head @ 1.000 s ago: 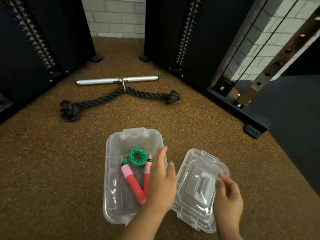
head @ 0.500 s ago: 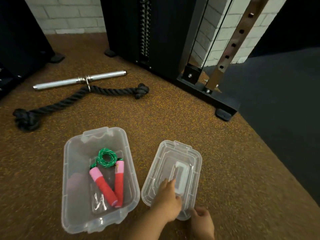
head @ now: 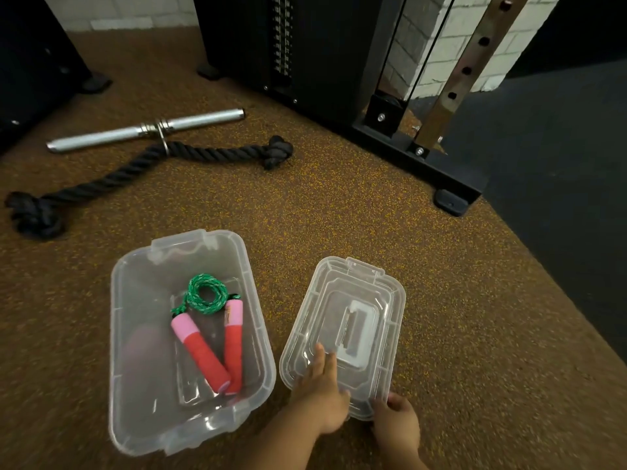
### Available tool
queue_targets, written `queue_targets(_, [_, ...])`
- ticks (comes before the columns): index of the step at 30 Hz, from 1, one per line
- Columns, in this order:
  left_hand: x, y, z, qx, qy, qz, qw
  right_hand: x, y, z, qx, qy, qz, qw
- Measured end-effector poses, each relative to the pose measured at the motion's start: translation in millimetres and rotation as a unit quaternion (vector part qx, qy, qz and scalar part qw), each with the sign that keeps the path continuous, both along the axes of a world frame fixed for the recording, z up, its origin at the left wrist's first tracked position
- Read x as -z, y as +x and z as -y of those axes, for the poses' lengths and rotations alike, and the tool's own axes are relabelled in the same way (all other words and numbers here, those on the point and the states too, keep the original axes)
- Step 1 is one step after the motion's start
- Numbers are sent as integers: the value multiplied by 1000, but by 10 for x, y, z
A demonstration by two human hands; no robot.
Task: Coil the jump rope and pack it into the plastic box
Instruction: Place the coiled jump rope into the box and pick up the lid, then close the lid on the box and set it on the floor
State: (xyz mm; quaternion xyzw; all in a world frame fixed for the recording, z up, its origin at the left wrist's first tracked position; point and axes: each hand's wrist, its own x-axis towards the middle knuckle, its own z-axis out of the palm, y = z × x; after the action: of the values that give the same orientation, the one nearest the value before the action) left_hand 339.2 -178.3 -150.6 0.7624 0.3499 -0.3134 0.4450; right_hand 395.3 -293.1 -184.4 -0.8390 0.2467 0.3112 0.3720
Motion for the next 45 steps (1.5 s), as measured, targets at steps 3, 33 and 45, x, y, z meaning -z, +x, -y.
queue_targets(3, [-34,26,3,-20,-12,6,1000,-48,-23,2,27,20,11,999])
queue_targets(33, [-1807,-1152,-1057,-547,-189,311,754,-1852,-351,-795,-254,237,135,928])
queue_targets(45, [-1333,-2011,-1205,-522,19,192,831,-1612,-782,-1254,-387,169,87,902])
